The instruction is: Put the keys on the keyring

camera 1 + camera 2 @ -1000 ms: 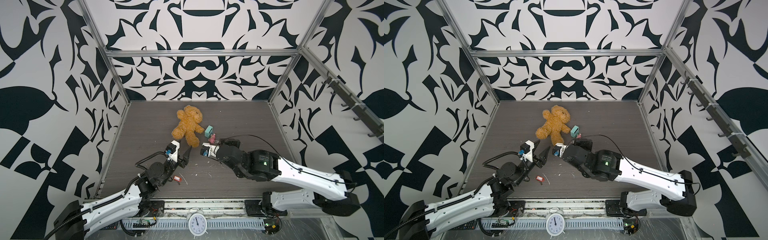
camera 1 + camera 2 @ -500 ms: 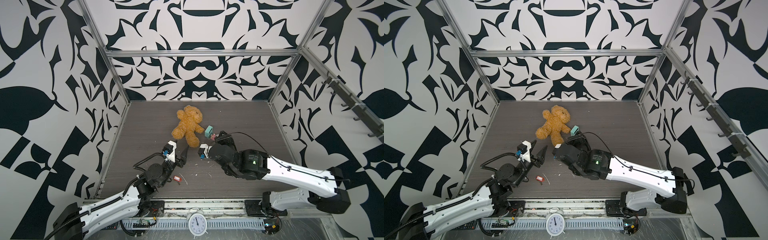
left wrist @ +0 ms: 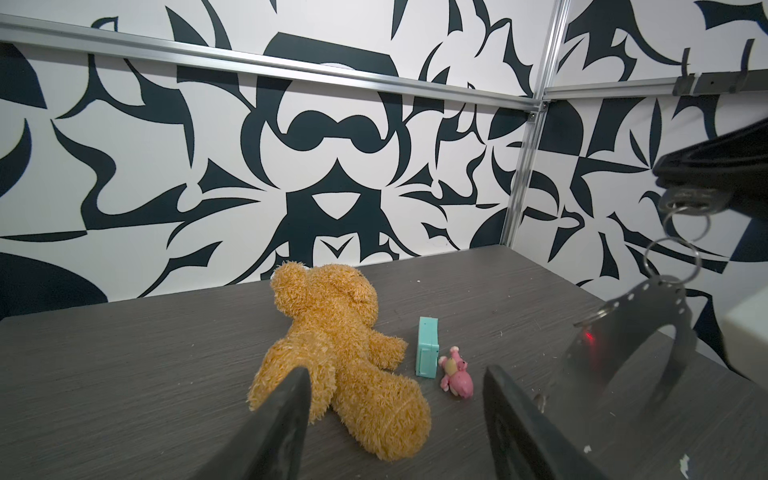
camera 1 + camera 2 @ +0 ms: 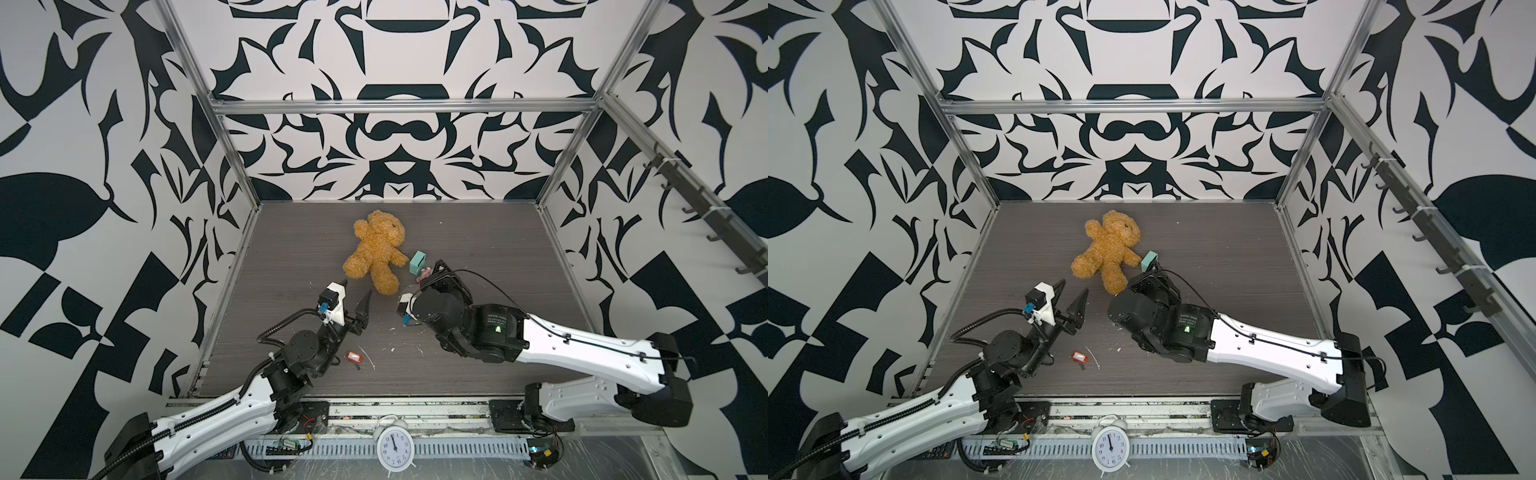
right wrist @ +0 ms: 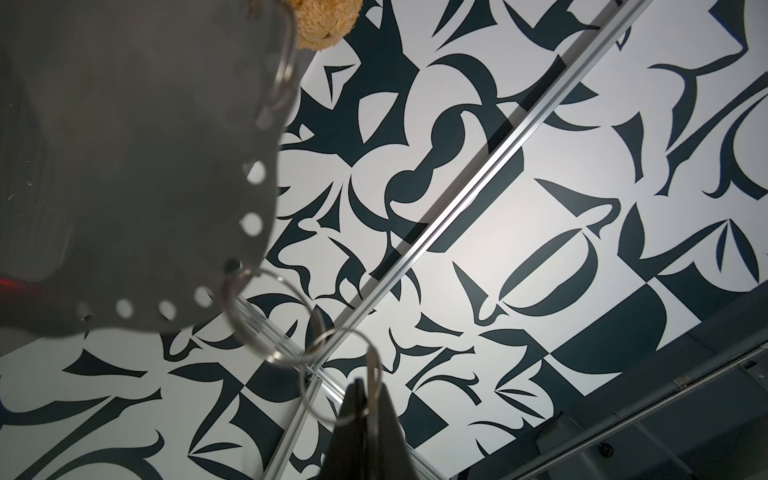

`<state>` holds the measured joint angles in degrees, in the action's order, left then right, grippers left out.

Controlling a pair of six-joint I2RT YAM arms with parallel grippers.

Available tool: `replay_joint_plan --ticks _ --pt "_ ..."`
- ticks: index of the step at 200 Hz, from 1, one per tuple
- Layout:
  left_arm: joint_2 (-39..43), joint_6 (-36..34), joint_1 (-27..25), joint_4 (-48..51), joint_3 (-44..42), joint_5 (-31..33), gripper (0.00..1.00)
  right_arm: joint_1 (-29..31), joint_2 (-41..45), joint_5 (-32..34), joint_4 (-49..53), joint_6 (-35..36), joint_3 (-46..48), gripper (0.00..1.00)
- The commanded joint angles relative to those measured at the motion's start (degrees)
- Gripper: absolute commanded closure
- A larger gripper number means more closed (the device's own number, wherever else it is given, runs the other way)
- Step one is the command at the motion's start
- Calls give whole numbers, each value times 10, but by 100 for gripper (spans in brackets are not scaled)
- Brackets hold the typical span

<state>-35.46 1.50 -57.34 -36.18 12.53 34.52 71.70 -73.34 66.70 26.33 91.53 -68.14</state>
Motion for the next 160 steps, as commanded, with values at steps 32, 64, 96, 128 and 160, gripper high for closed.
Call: replay_joint_plan --ticks 32,64,96,128,160 --pt "14 -2 2 -1 -6 8 30 -17 74 -36 -183 106 86 100" --pt "3 -8 2 -7 -4 8 30 -17 77 -41 -166 100 88 100" --pt "1 -8 2 -6 -1 8 30 -17 63 -26 -163 119 74 100" --pt "4 -6 2 -3 -3 8 30 -18 56 -33 -159 104 74 100" --pt "10 -2 2 0 -4 11 29 -18 45 -51 -161 72 82 100"
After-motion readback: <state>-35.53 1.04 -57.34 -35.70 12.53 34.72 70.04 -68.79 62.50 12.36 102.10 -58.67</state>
